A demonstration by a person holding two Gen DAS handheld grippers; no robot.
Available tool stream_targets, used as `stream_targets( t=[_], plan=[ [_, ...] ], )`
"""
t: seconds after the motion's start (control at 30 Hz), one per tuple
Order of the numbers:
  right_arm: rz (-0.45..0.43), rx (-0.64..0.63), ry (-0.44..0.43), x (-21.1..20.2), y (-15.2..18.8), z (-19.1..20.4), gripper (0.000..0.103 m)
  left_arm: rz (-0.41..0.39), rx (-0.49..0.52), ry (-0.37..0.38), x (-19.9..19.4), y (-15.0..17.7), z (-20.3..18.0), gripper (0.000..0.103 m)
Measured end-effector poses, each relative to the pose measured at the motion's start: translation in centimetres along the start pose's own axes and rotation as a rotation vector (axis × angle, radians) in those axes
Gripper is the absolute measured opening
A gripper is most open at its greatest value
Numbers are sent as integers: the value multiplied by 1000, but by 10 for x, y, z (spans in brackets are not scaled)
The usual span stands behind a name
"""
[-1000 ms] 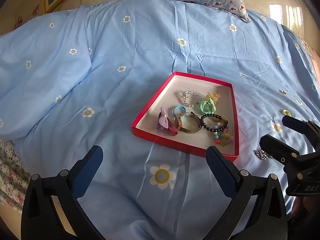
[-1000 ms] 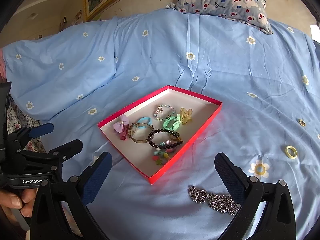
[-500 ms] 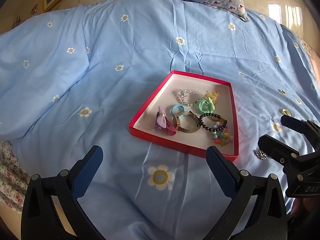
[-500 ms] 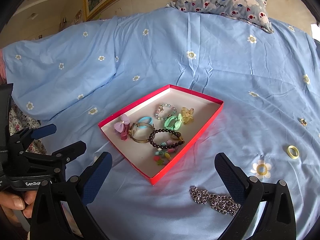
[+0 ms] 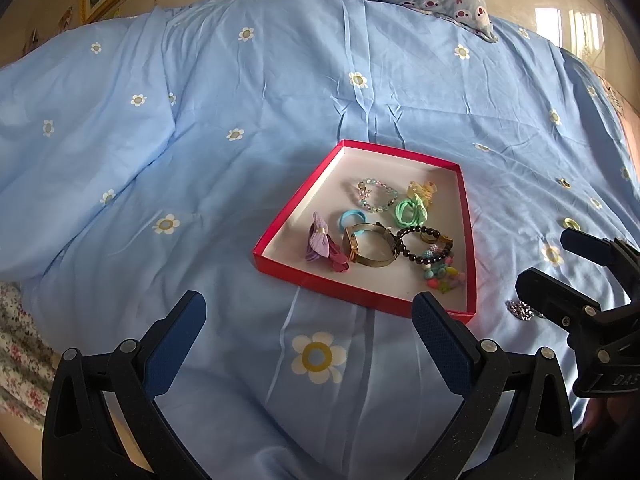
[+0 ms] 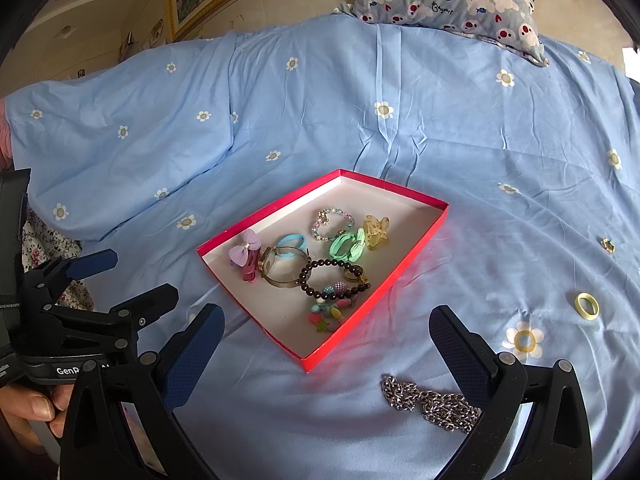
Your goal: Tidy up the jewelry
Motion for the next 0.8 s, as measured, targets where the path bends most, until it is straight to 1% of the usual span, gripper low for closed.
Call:
stream_targets(
  t=[0.8],
  plan=[
    [14,7,-2,4,-3,-3,103,25,-6,17,12,-2,-1,103]
  ],
)
Point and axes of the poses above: each gripper's, at about its wrist camera, not at the fingertips, and x roughly the way its jaws point, z to its left, y to its underside, the point moved 1 cm from there along x, roughly the way its jaws point, and after that the axes turned 7 degrees about y, right-handed, at the moved point
